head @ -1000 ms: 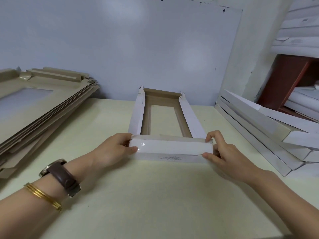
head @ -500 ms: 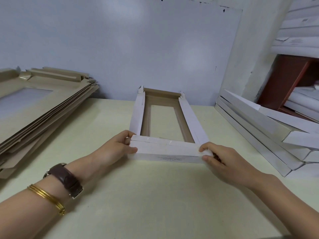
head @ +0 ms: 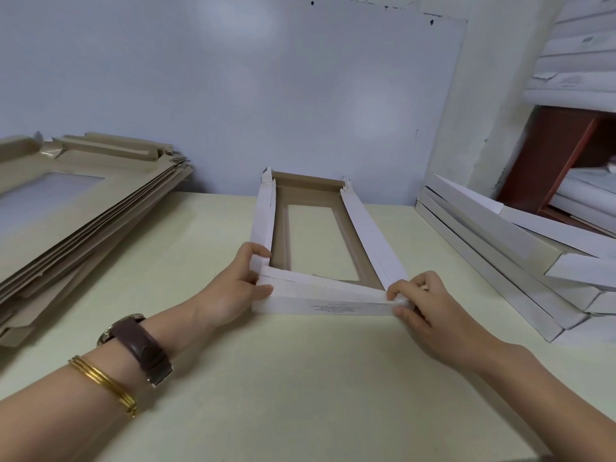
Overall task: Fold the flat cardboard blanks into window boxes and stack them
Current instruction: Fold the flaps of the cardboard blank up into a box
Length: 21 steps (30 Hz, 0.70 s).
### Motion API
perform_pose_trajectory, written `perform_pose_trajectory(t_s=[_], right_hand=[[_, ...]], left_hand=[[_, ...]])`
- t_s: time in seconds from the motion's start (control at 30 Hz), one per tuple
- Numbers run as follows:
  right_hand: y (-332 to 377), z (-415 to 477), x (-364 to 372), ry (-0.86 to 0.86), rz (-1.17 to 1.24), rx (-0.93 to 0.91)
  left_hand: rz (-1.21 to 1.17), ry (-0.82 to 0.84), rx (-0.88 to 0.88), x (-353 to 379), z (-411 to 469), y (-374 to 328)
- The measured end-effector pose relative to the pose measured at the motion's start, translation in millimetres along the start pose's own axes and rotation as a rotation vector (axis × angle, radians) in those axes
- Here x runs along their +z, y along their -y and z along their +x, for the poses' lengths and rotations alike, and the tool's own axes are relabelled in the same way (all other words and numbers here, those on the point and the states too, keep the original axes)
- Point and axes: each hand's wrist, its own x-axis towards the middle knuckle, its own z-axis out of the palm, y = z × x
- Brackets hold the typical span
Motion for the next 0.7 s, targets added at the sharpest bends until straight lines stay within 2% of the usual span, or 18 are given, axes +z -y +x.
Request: perform_pose_trajectory(t_s=[0.13, 0.27, 0.53, 0.63, 0.7], right_hand=[[0.9, 1.2, -3.7, 0.001, -0.066, -0.019], [-0.5, 2.7, -5.7, 0.037, -0.079, -0.053], [5.0, 3.8, -6.6, -0.001, -0.201, -0.062], [7.7, 5.4, -7.7, 0.029, -0.209, -0.088], [10.2, 6.9, -7.2, 0.07, -0.19, -0.12]], left_hand=[[0.082, 0.057, 0.111, 0.4, -1.9, 1.0], [0.242, 0.075, 0.053, 4.0, -4.8, 4.0], [0.703, -0.2, 0.297, 17.9, -12.1, 9.6], [0.917, -0.195, 0.397, 16.8, -10.4, 10.7], [1.042, -0.184, 0.389, 14.7, -9.0, 7.8]])
